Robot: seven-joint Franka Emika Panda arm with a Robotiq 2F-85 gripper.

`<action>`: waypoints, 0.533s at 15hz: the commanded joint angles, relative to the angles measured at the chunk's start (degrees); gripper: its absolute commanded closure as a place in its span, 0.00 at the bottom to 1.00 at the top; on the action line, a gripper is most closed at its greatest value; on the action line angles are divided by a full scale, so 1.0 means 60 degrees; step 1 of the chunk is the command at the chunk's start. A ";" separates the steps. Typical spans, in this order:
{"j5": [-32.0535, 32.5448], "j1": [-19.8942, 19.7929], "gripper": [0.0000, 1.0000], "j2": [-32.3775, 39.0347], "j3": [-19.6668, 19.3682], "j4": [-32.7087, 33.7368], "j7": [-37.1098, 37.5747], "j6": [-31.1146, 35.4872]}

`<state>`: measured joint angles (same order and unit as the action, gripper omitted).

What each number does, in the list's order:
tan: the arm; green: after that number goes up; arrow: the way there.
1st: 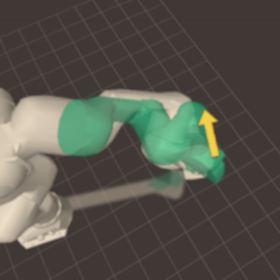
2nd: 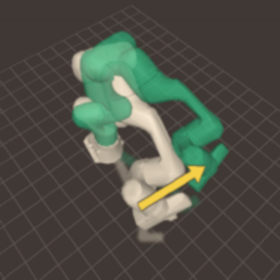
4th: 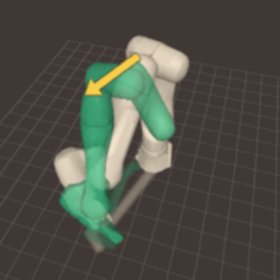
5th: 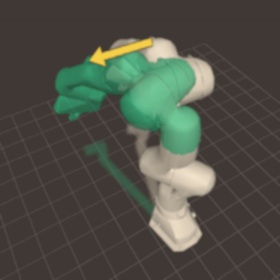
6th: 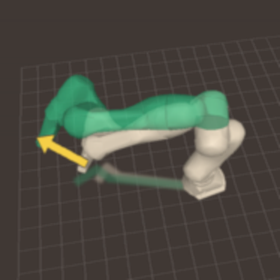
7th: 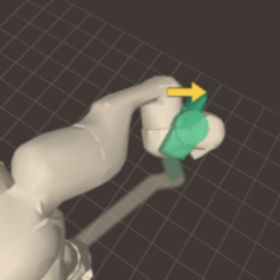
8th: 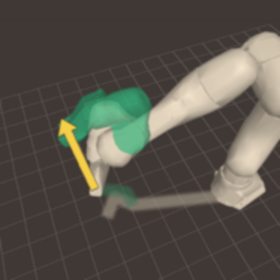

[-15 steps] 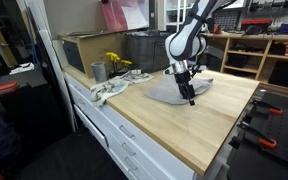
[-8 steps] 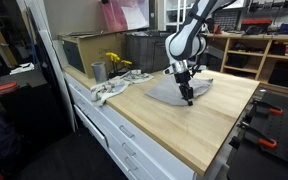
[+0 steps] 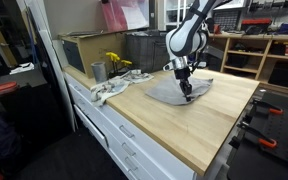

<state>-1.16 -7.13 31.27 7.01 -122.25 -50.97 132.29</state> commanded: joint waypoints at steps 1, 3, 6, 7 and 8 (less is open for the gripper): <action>0.0383 0.0289 0.99 -0.0823 -0.0217 -0.0187 0.0629 -0.0821; 0.0533 0.0427 0.99 -0.1250 -0.0180 -0.0089 0.0826 -0.1626; 0.1035 0.0773 0.99 -0.1713 -0.0121 0.0088 0.0757 -0.2171; 0.1531 0.1026 0.99 -0.1826 -0.0178 0.0221 0.0860 -0.2462; 0.2038 0.1244 0.99 -0.1896 -0.0217 0.0371 0.0962 -0.2853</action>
<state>4.88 -3.08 22.64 6.63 -121.45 -47.65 120.75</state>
